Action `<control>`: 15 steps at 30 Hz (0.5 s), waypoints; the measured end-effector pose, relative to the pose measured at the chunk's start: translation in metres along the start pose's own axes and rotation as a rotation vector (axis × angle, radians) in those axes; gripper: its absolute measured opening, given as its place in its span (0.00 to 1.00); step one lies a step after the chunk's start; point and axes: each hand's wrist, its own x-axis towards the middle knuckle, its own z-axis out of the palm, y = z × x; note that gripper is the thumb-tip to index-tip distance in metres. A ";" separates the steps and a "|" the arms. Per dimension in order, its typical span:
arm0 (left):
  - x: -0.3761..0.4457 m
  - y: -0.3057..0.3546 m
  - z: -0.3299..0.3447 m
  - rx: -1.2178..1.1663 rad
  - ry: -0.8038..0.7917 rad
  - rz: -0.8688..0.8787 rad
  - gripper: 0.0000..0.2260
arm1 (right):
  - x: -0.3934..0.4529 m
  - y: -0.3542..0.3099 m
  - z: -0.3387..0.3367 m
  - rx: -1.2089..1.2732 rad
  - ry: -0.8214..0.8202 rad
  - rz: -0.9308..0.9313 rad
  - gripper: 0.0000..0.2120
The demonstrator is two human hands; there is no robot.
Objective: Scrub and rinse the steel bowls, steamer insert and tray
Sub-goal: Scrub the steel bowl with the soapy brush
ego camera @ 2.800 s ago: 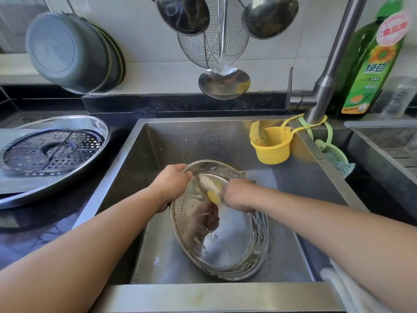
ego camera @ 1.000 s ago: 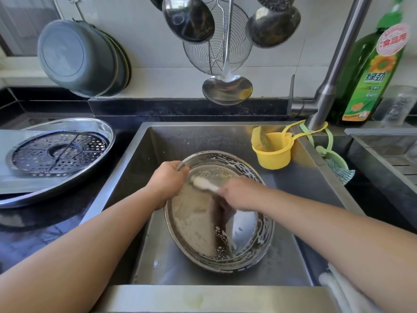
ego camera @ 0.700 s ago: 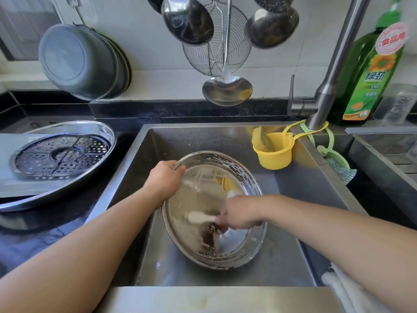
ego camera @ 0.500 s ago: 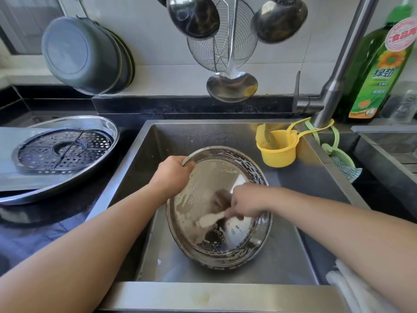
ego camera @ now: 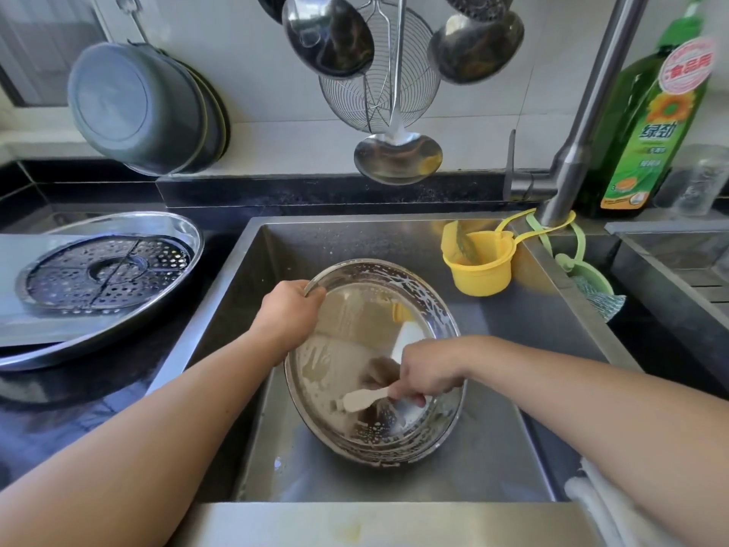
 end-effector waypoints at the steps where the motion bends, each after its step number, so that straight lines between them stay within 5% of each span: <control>1: 0.000 0.001 0.000 0.003 -0.006 0.003 0.14 | 0.002 0.004 -0.005 0.018 0.060 0.032 0.21; 5: -0.002 0.002 0.002 0.019 -0.042 0.003 0.13 | 0.009 0.021 -0.024 0.107 0.405 0.257 0.17; 7: -0.004 0.003 0.005 0.012 -0.040 0.008 0.13 | 0.007 0.017 -0.020 0.134 0.333 0.260 0.13; 11: -0.003 0.004 0.003 -0.007 0.018 0.012 0.15 | 0.000 -0.018 0.000 0.256 0.159 0.095 0.20; 15: -0.007 0.008 0.003 -0.068 0.012 0.013 0.15 | -0.008 -0.038 0.001 0.273 0.243 -0.008 0.25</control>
